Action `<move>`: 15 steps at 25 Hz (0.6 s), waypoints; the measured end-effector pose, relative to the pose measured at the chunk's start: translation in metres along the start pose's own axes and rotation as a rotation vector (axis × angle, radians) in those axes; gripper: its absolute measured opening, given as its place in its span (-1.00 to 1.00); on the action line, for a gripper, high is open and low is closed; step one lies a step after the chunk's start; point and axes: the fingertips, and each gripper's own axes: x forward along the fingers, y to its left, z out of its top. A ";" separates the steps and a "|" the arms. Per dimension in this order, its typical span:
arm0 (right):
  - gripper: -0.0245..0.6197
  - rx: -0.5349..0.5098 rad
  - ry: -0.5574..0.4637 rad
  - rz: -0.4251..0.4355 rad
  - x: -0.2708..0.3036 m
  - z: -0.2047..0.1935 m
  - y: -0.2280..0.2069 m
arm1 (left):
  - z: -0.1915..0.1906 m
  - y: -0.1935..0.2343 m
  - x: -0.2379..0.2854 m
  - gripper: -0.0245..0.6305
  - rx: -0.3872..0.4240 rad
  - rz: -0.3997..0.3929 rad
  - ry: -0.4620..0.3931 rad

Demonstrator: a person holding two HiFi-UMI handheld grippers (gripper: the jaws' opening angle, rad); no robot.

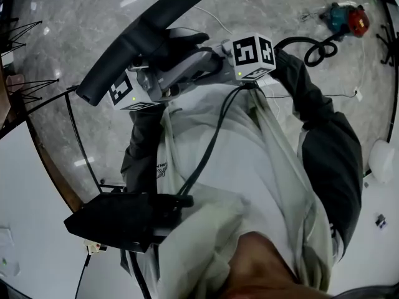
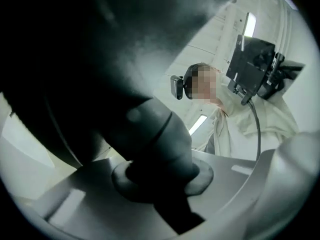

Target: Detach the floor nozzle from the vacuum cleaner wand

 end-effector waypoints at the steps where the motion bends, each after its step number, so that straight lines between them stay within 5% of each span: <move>1: -0.80 0.012 -0.005 0.010 0.000 0.001 -0.001 | 0.000 0.003 0.000 -0.68 -0.011 0.000 0.002; 6: -0.80 0.074 -0.015 -0.280 0.006 0.003 -0.032 | 0.005 0.039 -0.012 -0.69 -0.011 0.224 0.024; 11: -0.80 0.096 0.042 -0.798 -0.005 0.000 -0.070 | 0.003 0.066 -0.030 -0.70 -0.031 0.510 0.085; 13: -0.80 0.080 0.067 -0.923 -0.012 0.000 -0.078 | 0.006 0.067 -0.032 -0.71 -0.027 0.530 0.088; 15: -0.80 0.056 0.059 -0.892 -0.011 0.003 -0.075 | 0.010 0.059 -0.028 -0.71 -0.007 0.471 0.075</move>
